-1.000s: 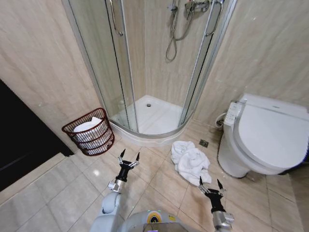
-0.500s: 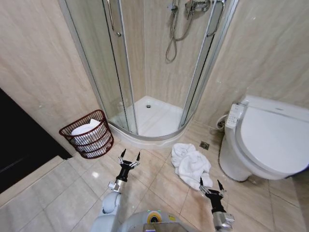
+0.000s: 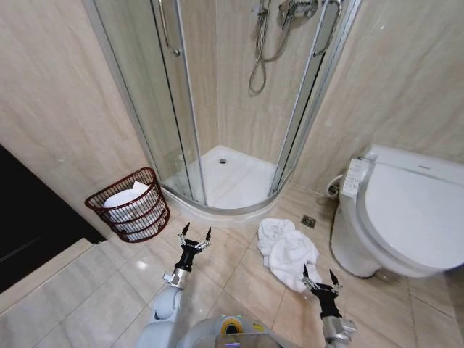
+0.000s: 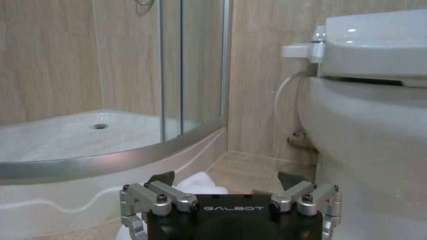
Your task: Discard the used towel into the hamper.
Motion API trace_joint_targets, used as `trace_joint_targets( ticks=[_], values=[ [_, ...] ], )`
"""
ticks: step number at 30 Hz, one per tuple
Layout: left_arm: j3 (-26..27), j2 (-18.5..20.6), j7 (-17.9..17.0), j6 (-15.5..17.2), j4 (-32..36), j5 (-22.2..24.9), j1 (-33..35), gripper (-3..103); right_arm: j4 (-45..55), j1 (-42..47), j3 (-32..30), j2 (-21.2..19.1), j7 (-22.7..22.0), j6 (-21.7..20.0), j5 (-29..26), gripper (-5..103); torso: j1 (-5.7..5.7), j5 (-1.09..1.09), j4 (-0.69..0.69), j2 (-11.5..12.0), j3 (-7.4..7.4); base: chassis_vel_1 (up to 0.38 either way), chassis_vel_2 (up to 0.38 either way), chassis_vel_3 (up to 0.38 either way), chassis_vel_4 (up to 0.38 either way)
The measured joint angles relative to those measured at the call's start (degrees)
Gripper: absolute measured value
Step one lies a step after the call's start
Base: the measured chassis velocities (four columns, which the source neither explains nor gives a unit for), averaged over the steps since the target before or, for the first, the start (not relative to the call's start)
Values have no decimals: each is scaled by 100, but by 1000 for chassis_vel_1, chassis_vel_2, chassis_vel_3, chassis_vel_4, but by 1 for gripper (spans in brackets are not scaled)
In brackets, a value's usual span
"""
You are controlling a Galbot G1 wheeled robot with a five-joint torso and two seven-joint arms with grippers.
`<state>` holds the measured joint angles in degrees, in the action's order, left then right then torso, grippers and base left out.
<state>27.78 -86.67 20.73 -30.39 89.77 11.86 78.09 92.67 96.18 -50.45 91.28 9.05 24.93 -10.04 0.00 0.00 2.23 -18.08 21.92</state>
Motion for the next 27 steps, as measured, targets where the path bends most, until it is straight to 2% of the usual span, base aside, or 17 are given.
trace_joint_targets(
  ticks=[11, 14, 17, 18, 19, 21, 22, 24, 27],
  values=[
    [6, -5, 2, 13, 0, -11, -13, 100, -128, -132, -16, -61, 39, -73, -1, 100, 1, 0, 0, 0, 1, -172, 175, 178, -186],
    [7, -2, 2, 14, 13, -10, -2, 100, -146, -114, 0, -112, 130, -278, -111, 100, 1, 1, 1, 0, 1, -146, 152, 160, -122],
    [6, 12, 1, 35, 73, 10, 33, 100, -86, -52, 123, -309, 84, -1104, -672, 100, 1, 1, 0, 0, 2, -76, 52, 82, -62],
    [6, 12, 1, 35, 73, 10, 33, 100, -86, -52, 123, -309, 84, -1104, -672, 100, 1, 1, 0, 0, 2, -29, 30, 62, -25],
    [9, 24, 0, 39, 102, 18, 47, 100, -129, -142, 77, -374, 61, -1429, -816, 100, 1, 0, -1, 0, 1, 0, 0, 0, 0],
    [29, 53, -9, 50, 157, 39, 79, 100, -282, -360, -88, -494, 128, -1815, -943, 100, 1, 1, 1, -1, 1, 22, -27, -21, 17],
    [29, 53, -9, 50, 157, 39, 79, 100, -282, -360, -88, -494, 128, -1815, -943, 100, 1, 1, 1, -1, 1, 43, -54, -41, 35],
    [57, 81, -19, 65, 225, 90, 109, 100, -530, -615, -293, -682, 386, -2160, -1050, 100, 0, 0, 1, -2, 0, 0, 0, 0, 0],
    [73, 92, -24, 66, 259, 116, 126, 100, -746, -783, -391, -851, 710, -2359, -1179, 100, 0, 1, 1, -2, 0, 0, 0, 0, 0]
  ],
)
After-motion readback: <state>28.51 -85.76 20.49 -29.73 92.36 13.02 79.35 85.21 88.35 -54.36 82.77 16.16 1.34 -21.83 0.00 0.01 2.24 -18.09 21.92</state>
